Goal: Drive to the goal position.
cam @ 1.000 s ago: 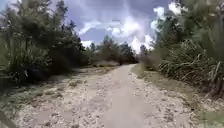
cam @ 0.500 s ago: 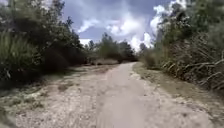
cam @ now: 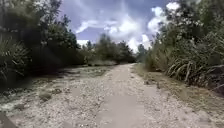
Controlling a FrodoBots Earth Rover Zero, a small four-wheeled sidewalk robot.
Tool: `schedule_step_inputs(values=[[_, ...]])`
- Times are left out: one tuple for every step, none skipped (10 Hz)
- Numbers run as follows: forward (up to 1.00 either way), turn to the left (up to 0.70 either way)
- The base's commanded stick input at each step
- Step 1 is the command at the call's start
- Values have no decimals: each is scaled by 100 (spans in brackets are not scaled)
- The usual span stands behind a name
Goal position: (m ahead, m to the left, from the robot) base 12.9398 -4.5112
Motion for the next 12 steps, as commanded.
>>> schedule_step_inputs(values=[[85,0],[85,0],[85,0],[85,0],[85,0],[85,0],[85,0],[85,0],[85,0],[85,0],[85,-2],[85,-26]])
